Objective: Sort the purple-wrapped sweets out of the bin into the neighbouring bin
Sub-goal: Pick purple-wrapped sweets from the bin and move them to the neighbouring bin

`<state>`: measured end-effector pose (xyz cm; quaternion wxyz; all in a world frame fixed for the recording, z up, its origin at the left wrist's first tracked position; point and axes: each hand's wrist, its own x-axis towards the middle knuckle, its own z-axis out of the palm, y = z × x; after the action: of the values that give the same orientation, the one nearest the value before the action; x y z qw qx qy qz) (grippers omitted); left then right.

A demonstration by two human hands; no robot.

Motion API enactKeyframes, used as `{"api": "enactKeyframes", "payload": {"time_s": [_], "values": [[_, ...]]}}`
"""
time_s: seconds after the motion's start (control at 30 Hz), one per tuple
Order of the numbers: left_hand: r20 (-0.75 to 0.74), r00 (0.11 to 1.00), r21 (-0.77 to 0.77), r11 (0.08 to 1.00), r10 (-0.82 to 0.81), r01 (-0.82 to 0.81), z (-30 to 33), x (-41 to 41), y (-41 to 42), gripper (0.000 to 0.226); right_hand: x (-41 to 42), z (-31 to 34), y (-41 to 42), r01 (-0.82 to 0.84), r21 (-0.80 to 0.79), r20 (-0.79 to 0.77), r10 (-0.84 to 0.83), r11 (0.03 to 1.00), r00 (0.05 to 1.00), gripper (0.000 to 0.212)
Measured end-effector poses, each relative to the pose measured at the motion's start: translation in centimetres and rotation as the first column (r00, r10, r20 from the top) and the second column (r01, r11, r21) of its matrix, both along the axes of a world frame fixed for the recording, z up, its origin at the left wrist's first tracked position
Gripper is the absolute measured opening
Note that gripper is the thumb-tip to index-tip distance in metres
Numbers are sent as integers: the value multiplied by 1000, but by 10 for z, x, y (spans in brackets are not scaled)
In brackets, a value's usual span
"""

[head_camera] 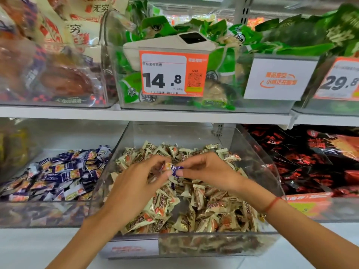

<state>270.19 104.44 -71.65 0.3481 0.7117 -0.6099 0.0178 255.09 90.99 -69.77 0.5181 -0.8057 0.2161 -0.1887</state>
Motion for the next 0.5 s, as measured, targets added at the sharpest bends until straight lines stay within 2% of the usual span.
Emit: {"api": "enactKeyframes", "payload": {"time_s": [0.03, 0.1, 0.17, 0.23, 0.27, 0.33, 0.4, 0.5], "values": [[-14, 999, -51, 998, 31, -32, -2, -1, 1, 40, 2, -2, 4, 13, 17, 9, -13, 1000, 1000, 13], [40, 995, -118, 989, 94, -89, -7, 1, 8, 30, 9, -11, 10, 10, -116, -77, -19, 993, 997, 22], [102, 986, -151, 981, 135, -119, -10, 5, 16, 27, 20, -24, 16, -135, -267, -297, 52, 954, 953, 51], [135, 976, -161, 976, 168, -146, -13, 9, 19, 27, 32, -34, 26, -327, -283, -521, 141, 902, 842, 82], [148, 972, -155, 975, 183, -160, -14, 11, 18, 26, 37, -38, 32, -384, -284, -585, 158, 879, 795, 89], [155, 970, -139, 976, 186, -165, -16, 10, 17, 26, 47, -45, 40, -404, -344, -634, 108, 847, 766, 93], [127, 976, -136, 978, 178, -161, -16, 10, 16, 26, 53, -48, 41, -353, -415, -573, 61, 838, 818, 91], [108, 979, -146, 977, 171, -155, -16, 9, 17, 27, 48, -44, 36, -370, -500, -496, 91, 783, 864, 70]]}}
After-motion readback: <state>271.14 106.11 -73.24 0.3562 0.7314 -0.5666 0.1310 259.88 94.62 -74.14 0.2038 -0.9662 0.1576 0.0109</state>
